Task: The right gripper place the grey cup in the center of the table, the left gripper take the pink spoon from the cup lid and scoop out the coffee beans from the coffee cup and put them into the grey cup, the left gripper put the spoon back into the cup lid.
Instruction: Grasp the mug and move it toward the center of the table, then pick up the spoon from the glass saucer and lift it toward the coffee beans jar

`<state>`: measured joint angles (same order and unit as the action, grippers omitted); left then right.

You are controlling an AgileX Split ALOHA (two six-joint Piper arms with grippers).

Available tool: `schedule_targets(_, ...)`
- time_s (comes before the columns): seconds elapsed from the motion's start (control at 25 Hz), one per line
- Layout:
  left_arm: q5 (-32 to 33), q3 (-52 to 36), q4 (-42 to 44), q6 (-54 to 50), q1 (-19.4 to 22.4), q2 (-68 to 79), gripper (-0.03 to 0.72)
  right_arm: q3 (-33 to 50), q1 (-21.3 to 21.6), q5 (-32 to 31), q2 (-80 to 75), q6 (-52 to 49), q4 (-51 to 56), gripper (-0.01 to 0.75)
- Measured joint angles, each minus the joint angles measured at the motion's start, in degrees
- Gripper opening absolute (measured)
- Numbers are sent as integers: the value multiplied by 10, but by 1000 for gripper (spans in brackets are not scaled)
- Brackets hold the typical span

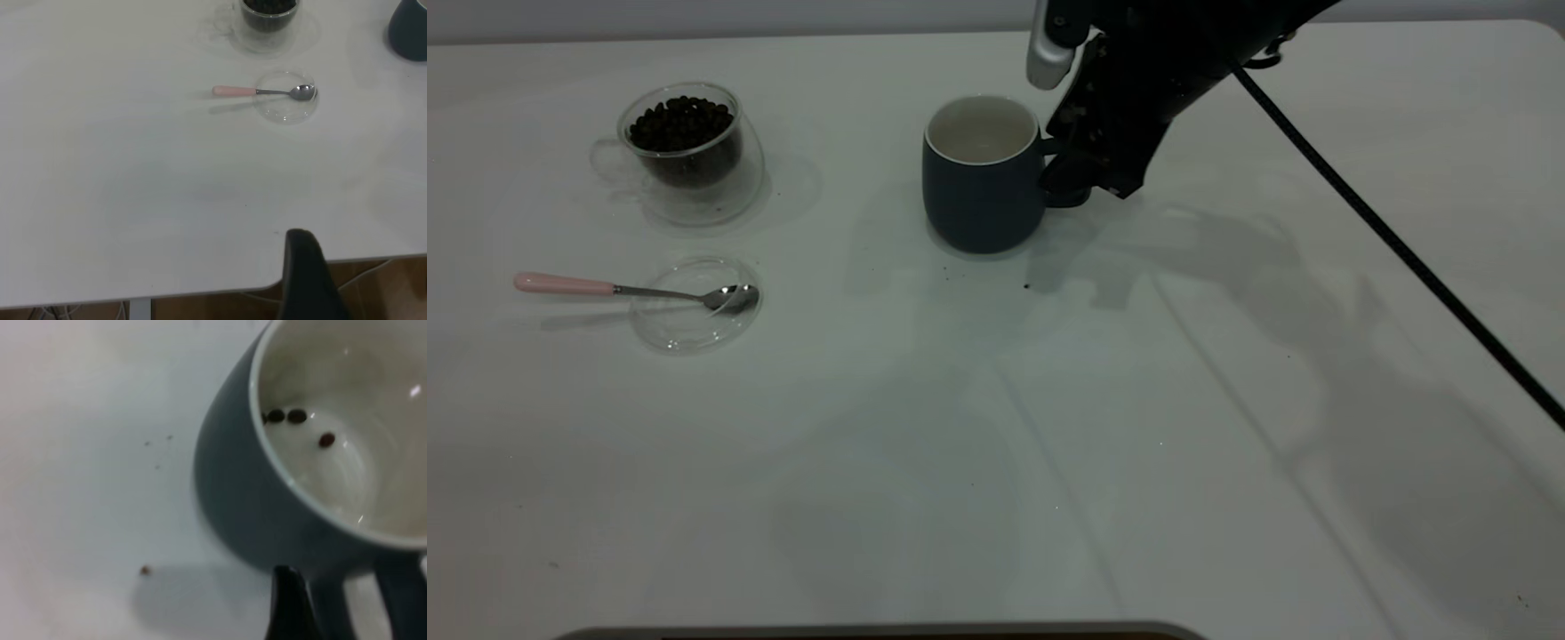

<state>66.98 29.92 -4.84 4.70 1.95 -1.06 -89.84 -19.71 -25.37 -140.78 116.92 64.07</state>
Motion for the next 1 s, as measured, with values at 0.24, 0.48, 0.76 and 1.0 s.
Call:
schedule_targets(0.24,0,0,0,0,0,0,478,102,14,0,123,-249,-40,523)
schedule_targets(0.48,0,0,0,0,0,0,478,228,14,-95,315,-606,-149,521)
schedule_targets(0.76,0,0,0,-1,0,0,478,340,13,-378,513,-986,-562,521)
schedule_targets(1.0,0,0,0,-1,0,0,478,485,13,-409,718,-1136,-660,521)
